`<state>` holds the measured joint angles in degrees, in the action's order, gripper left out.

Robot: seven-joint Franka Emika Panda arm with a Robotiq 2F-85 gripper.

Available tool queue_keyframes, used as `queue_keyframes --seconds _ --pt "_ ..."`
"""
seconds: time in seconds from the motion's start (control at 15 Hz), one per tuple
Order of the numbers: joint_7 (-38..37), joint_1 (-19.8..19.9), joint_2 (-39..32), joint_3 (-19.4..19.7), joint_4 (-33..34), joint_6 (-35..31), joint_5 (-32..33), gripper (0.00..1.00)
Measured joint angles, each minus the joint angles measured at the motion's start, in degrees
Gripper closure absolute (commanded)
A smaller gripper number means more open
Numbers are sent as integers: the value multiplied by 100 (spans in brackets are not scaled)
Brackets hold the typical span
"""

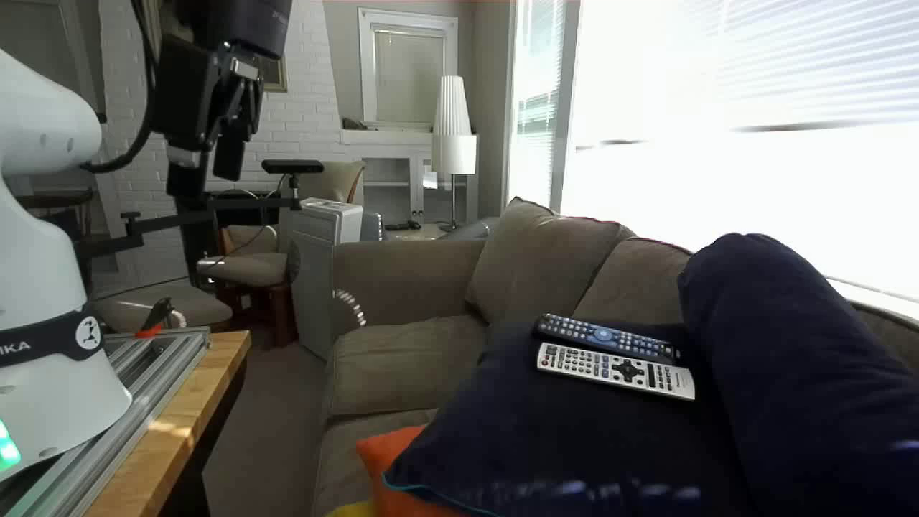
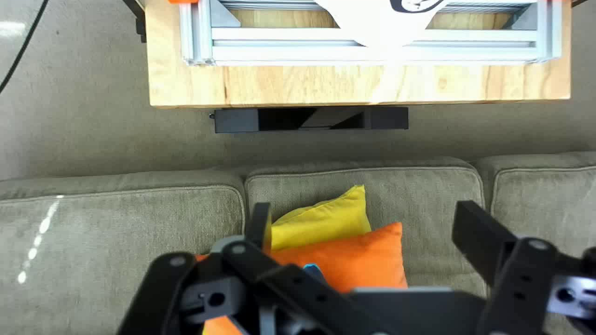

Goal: Place the topmost pillow on the right side of the sofa.

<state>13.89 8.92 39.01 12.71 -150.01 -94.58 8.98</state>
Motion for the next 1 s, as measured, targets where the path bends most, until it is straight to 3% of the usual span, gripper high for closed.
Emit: queue_keyframes --seconds 0.73,1.0 --pt "200 -47 -113 71 48 -43 -13 0" --pt "769 -213 -568 361 244 -827 -119 0"
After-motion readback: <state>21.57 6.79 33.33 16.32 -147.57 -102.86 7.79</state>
